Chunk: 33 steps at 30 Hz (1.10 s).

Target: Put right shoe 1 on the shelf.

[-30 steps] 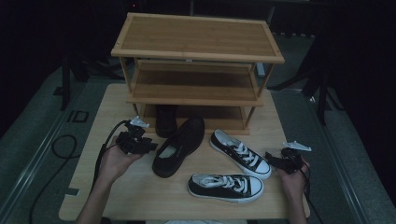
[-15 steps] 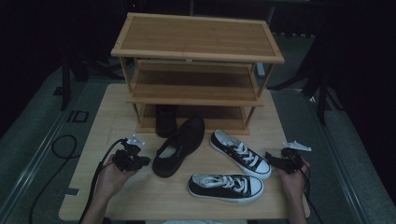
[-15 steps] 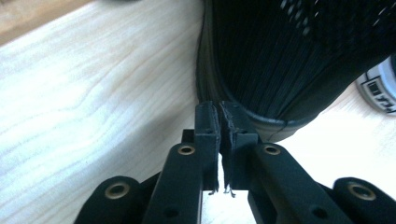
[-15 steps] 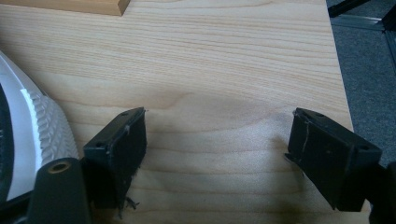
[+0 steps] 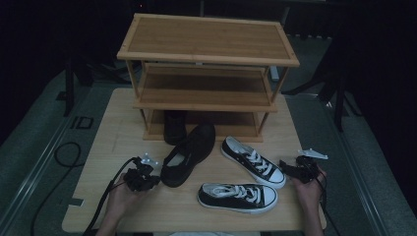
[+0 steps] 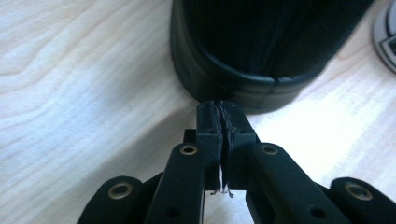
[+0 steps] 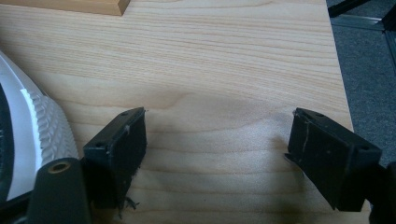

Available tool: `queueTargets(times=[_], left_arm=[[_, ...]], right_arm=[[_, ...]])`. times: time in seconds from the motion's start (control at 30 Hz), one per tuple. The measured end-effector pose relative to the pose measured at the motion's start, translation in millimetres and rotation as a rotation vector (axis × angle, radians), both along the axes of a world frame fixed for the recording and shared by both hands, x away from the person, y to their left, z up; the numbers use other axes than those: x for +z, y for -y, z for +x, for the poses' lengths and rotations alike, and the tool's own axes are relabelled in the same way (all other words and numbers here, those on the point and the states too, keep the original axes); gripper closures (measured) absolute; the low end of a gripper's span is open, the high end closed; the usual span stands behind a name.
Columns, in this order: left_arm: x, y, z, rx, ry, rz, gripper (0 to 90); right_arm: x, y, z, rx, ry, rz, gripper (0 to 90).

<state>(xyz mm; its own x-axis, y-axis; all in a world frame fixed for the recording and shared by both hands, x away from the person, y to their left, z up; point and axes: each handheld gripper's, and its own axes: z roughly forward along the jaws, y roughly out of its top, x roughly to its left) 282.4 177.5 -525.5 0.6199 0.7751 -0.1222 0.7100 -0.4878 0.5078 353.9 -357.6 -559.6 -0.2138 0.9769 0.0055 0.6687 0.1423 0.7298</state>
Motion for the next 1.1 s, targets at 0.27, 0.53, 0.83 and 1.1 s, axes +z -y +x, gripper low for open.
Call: queueTargets(times=[0.27,0.53,0.83,1.1], left_arm=[[0.2,14.1,-10.6,-0.044,0.021,0.025,86.7],[1.7,32.7,-11.9,-0.105,0.038,0.019,88.2],[-4.0,64.5,-9.1,-0.179,0.058,0.005,89.2],[10.3,53.9,-16.9,-0.183,0.105,0.073,88.1]], right_arm=[[0.0,0.0,0.0,0.0,0.0,0.0,19.2],[0.0,0.0,0.0,0.0,0.0,0.0,19.2],[0.0,0.0,0.0,0.0,0.0,0.0,19.1],[0.0,0.0,0.0,0.0,0.0,0.0,19.1]])
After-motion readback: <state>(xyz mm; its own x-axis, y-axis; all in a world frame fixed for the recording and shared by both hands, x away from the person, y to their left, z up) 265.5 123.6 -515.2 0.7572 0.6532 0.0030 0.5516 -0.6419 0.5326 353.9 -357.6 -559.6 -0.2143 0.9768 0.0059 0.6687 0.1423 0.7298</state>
